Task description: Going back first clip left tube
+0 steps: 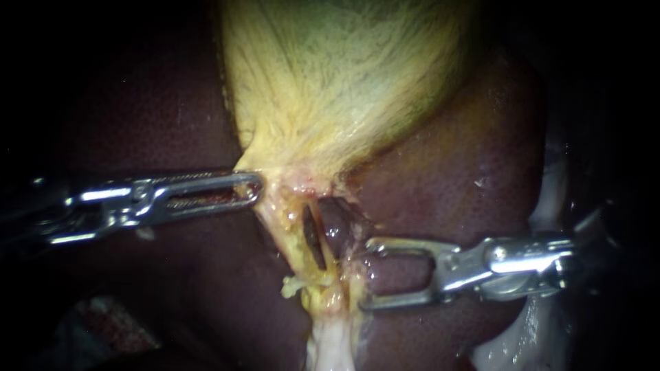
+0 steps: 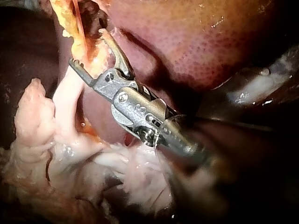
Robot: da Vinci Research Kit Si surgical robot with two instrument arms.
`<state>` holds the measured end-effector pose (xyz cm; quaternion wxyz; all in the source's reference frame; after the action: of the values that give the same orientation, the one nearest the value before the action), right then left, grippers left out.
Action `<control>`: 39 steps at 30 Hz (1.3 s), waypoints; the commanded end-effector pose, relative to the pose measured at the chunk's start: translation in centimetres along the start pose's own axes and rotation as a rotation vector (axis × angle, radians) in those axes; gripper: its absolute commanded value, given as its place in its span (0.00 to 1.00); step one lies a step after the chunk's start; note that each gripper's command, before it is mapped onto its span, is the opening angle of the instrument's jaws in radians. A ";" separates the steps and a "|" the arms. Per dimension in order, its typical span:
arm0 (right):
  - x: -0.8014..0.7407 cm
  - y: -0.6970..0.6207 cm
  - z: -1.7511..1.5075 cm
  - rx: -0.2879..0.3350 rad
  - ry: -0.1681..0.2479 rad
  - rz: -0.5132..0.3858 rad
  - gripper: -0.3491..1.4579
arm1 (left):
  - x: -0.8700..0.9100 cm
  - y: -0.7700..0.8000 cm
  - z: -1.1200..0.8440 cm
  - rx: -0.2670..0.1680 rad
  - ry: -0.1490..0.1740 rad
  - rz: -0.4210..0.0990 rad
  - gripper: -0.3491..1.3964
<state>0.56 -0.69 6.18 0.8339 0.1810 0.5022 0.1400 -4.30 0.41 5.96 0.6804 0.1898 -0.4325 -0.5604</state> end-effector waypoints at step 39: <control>-0.01 0.04 -0.27 0.048 -0.005 -0.245 0.52 | 0.13 0.07 0.74 0.016 0.014 0.008 0.00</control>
<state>0.31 -0.61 6.09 0.8415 0.1369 0.5222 0.0213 -4.86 0.47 6.47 0.6836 0.1977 -0.4335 -0.5529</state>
